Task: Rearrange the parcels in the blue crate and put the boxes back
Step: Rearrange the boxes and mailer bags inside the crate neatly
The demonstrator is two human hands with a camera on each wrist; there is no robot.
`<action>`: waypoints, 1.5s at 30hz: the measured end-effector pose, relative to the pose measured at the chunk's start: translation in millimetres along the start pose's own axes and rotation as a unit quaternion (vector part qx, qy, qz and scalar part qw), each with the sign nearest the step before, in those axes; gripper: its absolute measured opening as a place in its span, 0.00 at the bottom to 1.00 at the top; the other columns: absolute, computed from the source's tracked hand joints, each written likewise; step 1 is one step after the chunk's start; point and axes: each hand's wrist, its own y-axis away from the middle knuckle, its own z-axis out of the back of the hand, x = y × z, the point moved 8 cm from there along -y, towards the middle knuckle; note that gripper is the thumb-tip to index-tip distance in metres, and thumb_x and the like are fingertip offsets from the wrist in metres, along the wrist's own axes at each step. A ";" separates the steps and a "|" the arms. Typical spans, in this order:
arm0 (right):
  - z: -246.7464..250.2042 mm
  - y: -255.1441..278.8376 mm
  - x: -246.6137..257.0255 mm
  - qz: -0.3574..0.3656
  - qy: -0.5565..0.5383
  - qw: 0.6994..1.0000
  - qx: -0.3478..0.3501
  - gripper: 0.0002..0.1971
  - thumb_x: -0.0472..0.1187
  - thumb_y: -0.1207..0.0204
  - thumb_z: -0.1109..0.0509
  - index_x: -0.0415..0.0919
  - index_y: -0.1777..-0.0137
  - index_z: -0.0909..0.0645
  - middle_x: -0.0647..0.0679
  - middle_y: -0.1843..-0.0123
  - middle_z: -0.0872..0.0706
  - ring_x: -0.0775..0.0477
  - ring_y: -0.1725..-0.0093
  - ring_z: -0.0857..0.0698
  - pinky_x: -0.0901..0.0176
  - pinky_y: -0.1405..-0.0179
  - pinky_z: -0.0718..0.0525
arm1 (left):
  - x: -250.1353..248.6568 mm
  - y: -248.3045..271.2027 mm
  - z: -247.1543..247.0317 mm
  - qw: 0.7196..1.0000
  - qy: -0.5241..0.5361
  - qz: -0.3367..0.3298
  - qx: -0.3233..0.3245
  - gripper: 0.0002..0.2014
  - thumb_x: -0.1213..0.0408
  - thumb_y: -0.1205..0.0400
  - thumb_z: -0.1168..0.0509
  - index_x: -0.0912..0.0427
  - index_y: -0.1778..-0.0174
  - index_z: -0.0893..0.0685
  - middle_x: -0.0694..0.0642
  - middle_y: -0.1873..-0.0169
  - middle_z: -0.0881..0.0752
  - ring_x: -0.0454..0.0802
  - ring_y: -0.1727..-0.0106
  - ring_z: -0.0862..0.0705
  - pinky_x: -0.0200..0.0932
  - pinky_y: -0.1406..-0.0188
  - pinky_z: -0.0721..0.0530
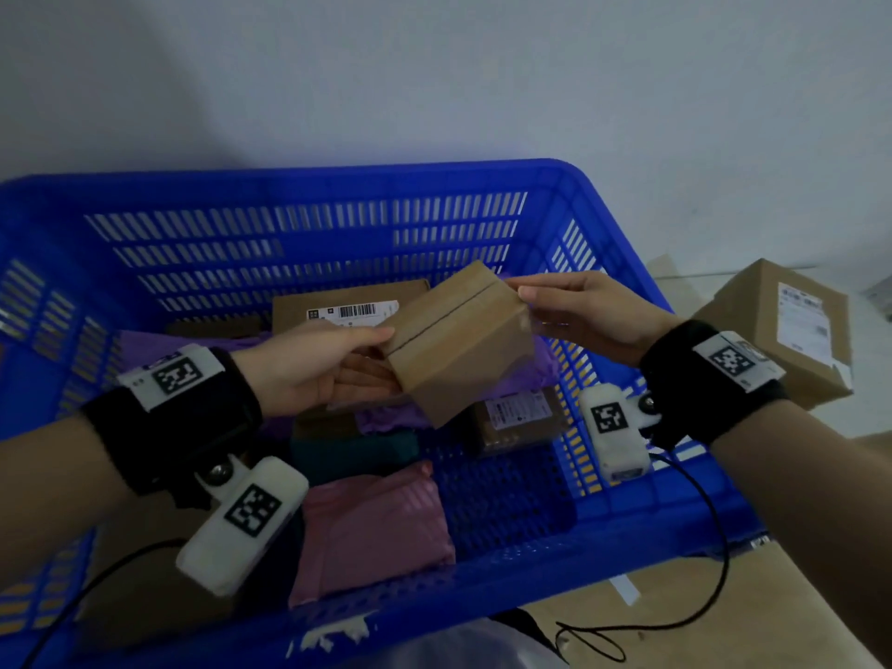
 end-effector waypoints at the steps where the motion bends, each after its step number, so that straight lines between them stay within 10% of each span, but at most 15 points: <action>1: -1.5 -0.8 1.6 0.007 -0.004 1.000 -0.002 0.28 0.48 0.44 0.23 0.41 0.42 0.15 0.49 0.46 0.09 0.56 0.47 0.11 0.67 0.47 0.14 | 0.3 0.2 -2.7 1.000 0.002 0.003 0.007 0.11 0.60 0.18 0.36 0.64 0.47 0.17 0.64 0.65 0.08 0.53 0.66 0.08 0.39 0.70 0.11; 15: -10.4 2.1 24.4 0.110 -0.062 0.992 0.010 0.27 0.34 0.40 0.26 0.25 0.40 0.22 0.44 0.36 0.14 0.50 0.33 0.18 0.64 0.40 0.18 | -2.4 -6.4 -0.2 0.991 0.126 -0.022 0.037 0.20 0.53 0.15 0.40 0.56 0.29 0.25 0.66 0.36 0.17 0.64 0.50 0.10 0.52 0.60 0.10; 21: -2.2 0.9 23.1 0.080 -0.077 0.994 -0.009 0.31 0.50 0.26 0.35 0.31 0.27 0.27 0.42 0.28 0.20 0.49 0.28 0.21 0.58 0.25 0.28 | -15.1 -6.1 -8.5 0.993 0.088 -0.060 0.052 0.16 0.59 0.19 0.35 0.59 0.37 0.17 0.63 0.40 0.13 0.58 0.48 0.10 0.49 0.53 0.09; 33: 10.9 3.4 24.2 0.048 -0.026 0.993 -0.105 0.02 0.44 0.22 0.32 0.48 0.53 0.21 0.50 0.51 0.15 0.53 0.56 0.18 0.56 0.55 0.24 | -35.5 -13.7 -21.1 0.991 0.043 -0.126 0.016 0.25 0.70 0.24 0.29 0.62 0.32 0.29 0.59 0.38 0.17 0.57 0.44 0.12 0.52 0.50 0.10; 38: 13.2 4.3 20.4 0.006 -0.051 0.996 -0.072 0.25 0.34 0.24 0.33 0.48 0.27 0.28 0.45 0.42 0.14 0.45 0.48 0.17 0.50 0.51 0.19 | -29.9 -18.8 -24.8 0.993 0.012 -0.101 0.053 0.29 0.61 0.28 0.28 0.56 0.30 0.25 0.58 0.39 0.14 0.52 0.45 0.12 0.44 0.55 0.09; 45: -2.2 8.2 4.2 -0.053 0.026 0.997 0.044 0.37 0.26 0.30 0.33 0.51 0.22 0.33 0.47 0.39 0.15 0.46 0.42 0.16 0.50 0.45 0.18 | -12.1 -19.3 -27.6 0.983 -0.118 -0.068 0.121 0.28 0.54 0.38 0.25 0.54 0.41 0.17 0.57 0.46 0.09 0.53 0.48 0.10 0.45 0.49 0.10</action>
